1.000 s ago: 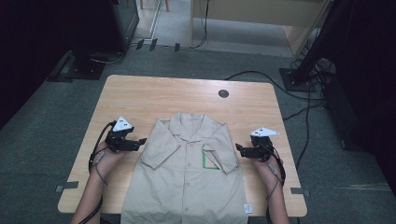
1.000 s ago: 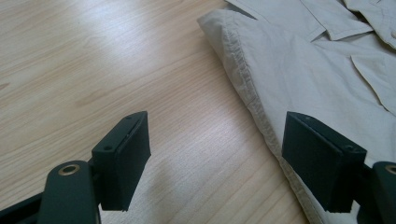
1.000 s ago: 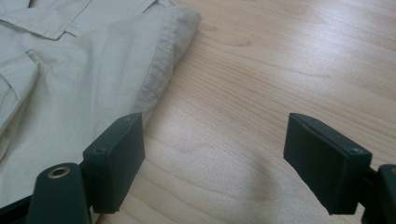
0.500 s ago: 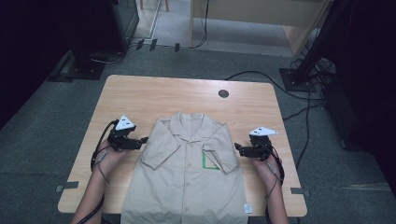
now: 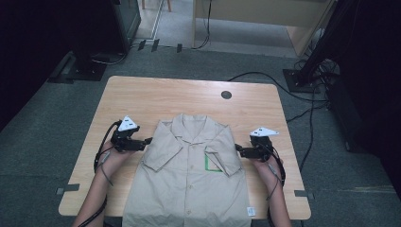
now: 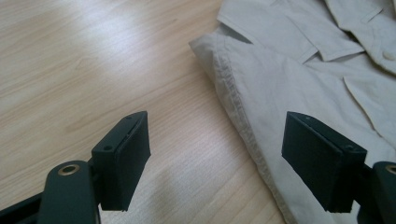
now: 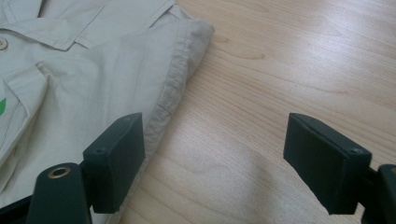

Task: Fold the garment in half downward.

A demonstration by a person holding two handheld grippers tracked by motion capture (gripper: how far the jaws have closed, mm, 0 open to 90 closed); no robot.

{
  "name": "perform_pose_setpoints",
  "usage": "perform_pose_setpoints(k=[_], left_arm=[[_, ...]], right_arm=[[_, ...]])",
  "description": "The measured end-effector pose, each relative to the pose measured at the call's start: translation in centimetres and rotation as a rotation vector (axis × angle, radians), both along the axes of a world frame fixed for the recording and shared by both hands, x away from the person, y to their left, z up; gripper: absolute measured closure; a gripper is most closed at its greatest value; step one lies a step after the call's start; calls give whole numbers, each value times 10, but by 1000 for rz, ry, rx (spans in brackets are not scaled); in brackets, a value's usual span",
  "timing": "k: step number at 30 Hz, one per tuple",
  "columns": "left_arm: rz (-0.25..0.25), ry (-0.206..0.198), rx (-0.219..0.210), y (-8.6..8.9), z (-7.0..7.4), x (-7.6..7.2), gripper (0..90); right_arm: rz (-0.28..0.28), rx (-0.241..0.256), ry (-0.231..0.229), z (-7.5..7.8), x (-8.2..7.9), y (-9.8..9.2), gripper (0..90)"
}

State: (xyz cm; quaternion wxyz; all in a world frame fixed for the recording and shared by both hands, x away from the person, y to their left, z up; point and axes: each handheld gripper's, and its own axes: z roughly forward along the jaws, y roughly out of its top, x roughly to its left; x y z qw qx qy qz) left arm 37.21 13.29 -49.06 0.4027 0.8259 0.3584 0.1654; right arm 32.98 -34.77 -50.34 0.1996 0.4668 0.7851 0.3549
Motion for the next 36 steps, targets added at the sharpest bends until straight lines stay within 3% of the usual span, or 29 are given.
perform_pose_setpoints(k=[14,22,29,36], left_arm=[[-1,-10,-39,-6,4,5,215],[-34,-37,-12,-18,3,6,236],[-34,-30,-32,-25,3,10,236],[-29,-21,-24,-31,-1,13,251]], right_arm=[[18,22,-9,0,6,4,210],[17,69,-15,3,10,3,237],[11,80,-14,3,14,4,251],[15,89,-17,4,17,7,254]])
